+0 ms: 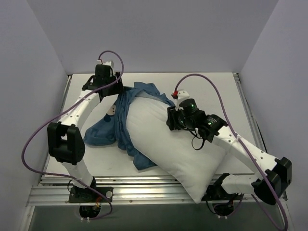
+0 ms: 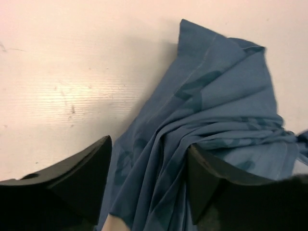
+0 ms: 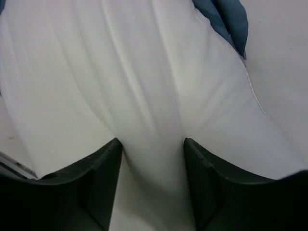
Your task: Remove the pillowcase from the pillow
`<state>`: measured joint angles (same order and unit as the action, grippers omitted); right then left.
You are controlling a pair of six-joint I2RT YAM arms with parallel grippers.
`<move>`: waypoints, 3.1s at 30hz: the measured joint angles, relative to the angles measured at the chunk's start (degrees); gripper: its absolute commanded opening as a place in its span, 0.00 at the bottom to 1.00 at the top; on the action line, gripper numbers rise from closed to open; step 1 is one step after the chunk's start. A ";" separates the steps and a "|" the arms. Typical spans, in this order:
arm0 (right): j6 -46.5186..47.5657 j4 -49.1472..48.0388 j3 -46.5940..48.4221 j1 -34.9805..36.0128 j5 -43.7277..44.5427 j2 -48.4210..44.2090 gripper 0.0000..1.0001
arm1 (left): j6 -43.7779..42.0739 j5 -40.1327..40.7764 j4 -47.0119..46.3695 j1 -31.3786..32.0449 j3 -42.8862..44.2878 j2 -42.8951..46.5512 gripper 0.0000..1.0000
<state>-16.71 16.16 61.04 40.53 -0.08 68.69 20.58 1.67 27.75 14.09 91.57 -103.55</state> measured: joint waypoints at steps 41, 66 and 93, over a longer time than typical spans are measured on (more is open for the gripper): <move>18.47 -12.72 10.19 14.10 12.04 26.99 0.00 | 16.79 2.80 -9.20 12.20 -54.31 46.49 0.82; 16.22 -5.31 3.72 14.03 1.42 7.34 0.00 | 25.42 23.63 -25.44 8.22 -52.17 26.99 0.02; 13.00 7.78 8.96 8.85 1.77 -12.81 0.00 | 22.21 27.76 -19.41 -6.45 -26.64 10.88 0.02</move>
<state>-3.70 23.94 70.00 49.39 1.69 55.88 42.78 29.43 8.34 7.64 64.93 -92.66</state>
